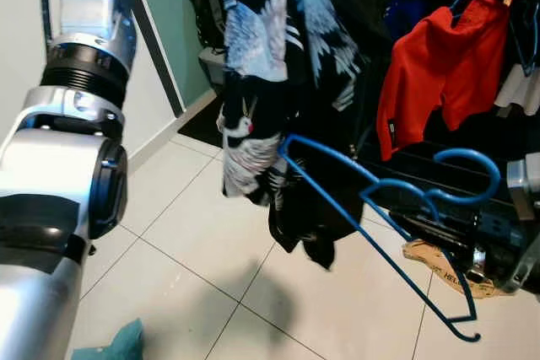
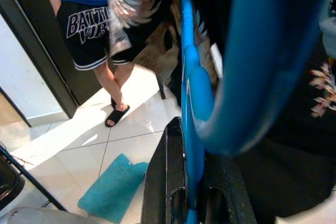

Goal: Hang hanger

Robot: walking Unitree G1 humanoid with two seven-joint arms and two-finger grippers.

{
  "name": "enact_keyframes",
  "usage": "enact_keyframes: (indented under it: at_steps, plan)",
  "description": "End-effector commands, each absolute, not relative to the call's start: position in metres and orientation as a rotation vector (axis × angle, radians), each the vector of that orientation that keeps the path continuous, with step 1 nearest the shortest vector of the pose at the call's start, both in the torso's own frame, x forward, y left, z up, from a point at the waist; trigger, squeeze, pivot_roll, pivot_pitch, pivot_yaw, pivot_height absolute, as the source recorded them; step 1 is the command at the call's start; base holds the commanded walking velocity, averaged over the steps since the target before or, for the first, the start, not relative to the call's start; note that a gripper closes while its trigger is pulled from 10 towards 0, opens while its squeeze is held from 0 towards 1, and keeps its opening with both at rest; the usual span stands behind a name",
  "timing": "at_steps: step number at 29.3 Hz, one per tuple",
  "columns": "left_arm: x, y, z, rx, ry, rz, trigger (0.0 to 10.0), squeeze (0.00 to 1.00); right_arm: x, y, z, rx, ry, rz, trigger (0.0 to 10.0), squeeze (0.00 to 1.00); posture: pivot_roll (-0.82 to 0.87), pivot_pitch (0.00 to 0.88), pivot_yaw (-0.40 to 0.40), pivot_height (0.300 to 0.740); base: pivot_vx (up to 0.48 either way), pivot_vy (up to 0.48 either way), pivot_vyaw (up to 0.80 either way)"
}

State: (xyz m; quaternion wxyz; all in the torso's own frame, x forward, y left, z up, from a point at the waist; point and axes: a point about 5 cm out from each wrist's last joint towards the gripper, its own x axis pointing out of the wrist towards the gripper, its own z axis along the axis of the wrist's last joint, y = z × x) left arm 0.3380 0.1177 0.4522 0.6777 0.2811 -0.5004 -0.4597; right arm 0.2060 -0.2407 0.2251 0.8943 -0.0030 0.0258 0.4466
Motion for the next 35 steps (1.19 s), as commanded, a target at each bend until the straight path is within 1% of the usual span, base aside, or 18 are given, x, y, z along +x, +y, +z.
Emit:
enact_keyframes:
  at_steps: [1,6,10,17,18,19,22,23,24,25,27,29,31,32,34,35]
  plan:
    - [0.33,0.118,0.464,0.613,-1.185,-1.051,10.0,0.0,0.206,-0.235,0.229,-0.008,0.014,0.951,10.0,0.0,-0.05,0.079,0.132,0.74,0.0,0.0,0.0]
    - [0.33,0.114,0.462,0.569,-1.175,-1.131,10.0,0.0,0.209,-0.231,0.233,0.005,-0.024,0.948,10.0,0.0,-0.05,0.079,0.133,0.74,0.0,0.0,0.0]
    - [0.33,0.111,0.457,0.566,-1.163,-1.177,10.0,0.0,0.211,-0.229,0.235,0.007,-0.044,0.938,10.0,0.0,-0.04,0.08,0.134,0.74,0.0,0.0,0.0]
    - [0.329,0.113,0.457,0.546,-1.154,-1.202,10.0,0.0,0.216,-0.23,0.237,0.006,-0.072,0.913,10.0,0.0,-0.04,0.081,0.133,0.74,0.0,0.0,0.0]
    - [0.329,0.116,0.459,0.547,-1.151,-1.2,10.0,0.0,0.217,-0.231,0.238,0.003,-0.078,0.903,10.0,0.0,-0.05,0.082,0.135,0.74,0.0,0.0,0.0]
    - [0.327,0.123,0.466,0.502,-1.157,-1.181,10.0,0.0,0.218,-0.232,0.239,0.001,-0.085,0.89,10.0,0.0,-0.04,0.083,0.134,0.74,0.0,0.0,0.0]
    - [0.327,0.123,0.466,0.502,-1.157,-1.181,10.0,0.0,0.218,-0.232,0.239,0.001,-0.085,0.89,10.0,0.0,-0.04,0.083,0.134,0.74,0.0,0.0,0.0]
    - [0.327,0.134,0.48,0.384,-1.171,-1.12,10.0,0.0,0.219,-0.234,0.24,-0.001,-0.091,0.881,10.0,0.0,-0.04,0.083,0.132,0.74,0.0,0.0,0.0]
    - [0.327,0.134,0.48,0.384,-1.171,-1.12,10.0,0.0,0.219,-0.234,0.24,-0.001,-0.091,0.881,10.0,0.0,-0.04,0.083,0.132,0.74,0.0,0.0,0.0]
    - [0.328,0.146,0.494,0.222,-1.173,-1.061,10.0,0.0,0.219,-0.235,0.241,0.001,-0.099,0.874,10.0,0.0,-0.04,0.084,0.131,0.74,0.0,0.0,0.0]
    - [0.328,0.146,0.494,0.222,-1.173,-1.061,10.0,0.0,0.219,-0.235,0.241,0.001,-0.099,0.874,10.0,0.0,-0.04,0.084,0.131,0.74,0.0,0.0,0.0]
    - [0.332,0.168,0.513,-0.156,-1.116,-1.0,10.0,0.0,0.22,-0.235,0.245,0.012,-0.125,0.875,10.0,0.0,-0.04,0.085,0.128,0.74,0.0,0.0,0.0]
    - [0.332,0.168,0.513,-0.156,-1.116,-1.0,10.0,0.0,0.22,-0.235,0.245,0.012,-0.125,0.875,10.0,0.0,-0.04,0.085,0.128,0.74,0.0,0.0,0.0]
    - [0.335,0.177,0.518,-0.309,-1.075,-0.98,10.0,0.0,0.22,-0.236,0.247,0.021,-0.141,0.879,10.0,0.0,-0.04,0.085,0.127,0.74,0.0,0.0,0.0]
    - [0.337,0.185,0.522,-0.494,-1.023,-0.991,10.0,0.0,0.219,-0.236,0.251,0.031,-0.162,0.884,10.0,0.0,-0.04,0.085,0.127,0.74,0.0,0.0,0.0]
    - [0.337,0.185,0.522,-0.494,-1.023,-0.991,10.0,0.0,0.219,-0.236,0.251,0.031,-0.162,0.884,10.0,0.0,-0.04,0.085,0.127,0.74,0.0,0.0,0.0]
